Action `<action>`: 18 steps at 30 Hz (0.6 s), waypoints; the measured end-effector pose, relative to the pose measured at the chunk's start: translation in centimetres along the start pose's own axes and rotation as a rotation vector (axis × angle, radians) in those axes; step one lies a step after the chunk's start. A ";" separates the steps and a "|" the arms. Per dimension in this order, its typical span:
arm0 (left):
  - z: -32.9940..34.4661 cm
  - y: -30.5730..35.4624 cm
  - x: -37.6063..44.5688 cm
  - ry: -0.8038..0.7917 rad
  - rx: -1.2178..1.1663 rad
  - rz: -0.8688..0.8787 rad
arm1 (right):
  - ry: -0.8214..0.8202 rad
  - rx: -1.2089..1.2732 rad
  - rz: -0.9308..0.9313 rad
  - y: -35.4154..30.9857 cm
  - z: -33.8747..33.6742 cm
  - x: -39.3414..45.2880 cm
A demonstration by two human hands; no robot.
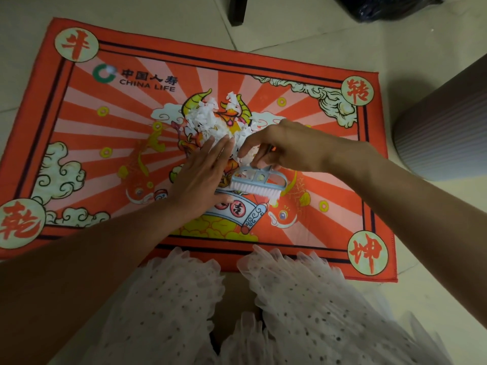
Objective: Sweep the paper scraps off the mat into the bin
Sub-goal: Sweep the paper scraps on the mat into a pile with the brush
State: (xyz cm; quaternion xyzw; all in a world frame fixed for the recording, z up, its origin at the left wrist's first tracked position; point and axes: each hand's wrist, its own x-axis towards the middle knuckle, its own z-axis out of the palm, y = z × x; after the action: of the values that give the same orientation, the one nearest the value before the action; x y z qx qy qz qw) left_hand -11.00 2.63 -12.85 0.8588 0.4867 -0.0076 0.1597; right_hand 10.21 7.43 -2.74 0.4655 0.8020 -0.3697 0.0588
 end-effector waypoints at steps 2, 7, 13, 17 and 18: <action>-0.1 0.1 0.0 -0.006 -0.008 -0.001 | 0.049 -0.029 -0.016 -0.1 -0.4 0.3; -0.2 0.1 0.0 -0.009 -0.014 -0.010 | 0.059 -0.069 -0.053 -0.6 -1.4 1.1; -0.2 0.1 0.0 -0.008 -0.024 -0.011 | 0.044 -0.089 -0.087 -0.5 -2.2 0.2; -0.2 0.2 -0.1 0.001 -0.017 -0.006 | 0.028 -0.080 -0.102 -0.3 -2.5 -0.9; -0.2 0.2 -0.2 0.001 -0.015 -0.006 | 0.017 -0.082 -0.112 -0.3 -2.5 -1.2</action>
State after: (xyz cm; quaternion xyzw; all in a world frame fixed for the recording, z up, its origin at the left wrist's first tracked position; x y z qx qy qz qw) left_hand -10.93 2.42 -12.59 0.8563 0.4891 -0.0042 0.1658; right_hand 11.29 8.10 -0.31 0.4203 0.8417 -0.3353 0.0501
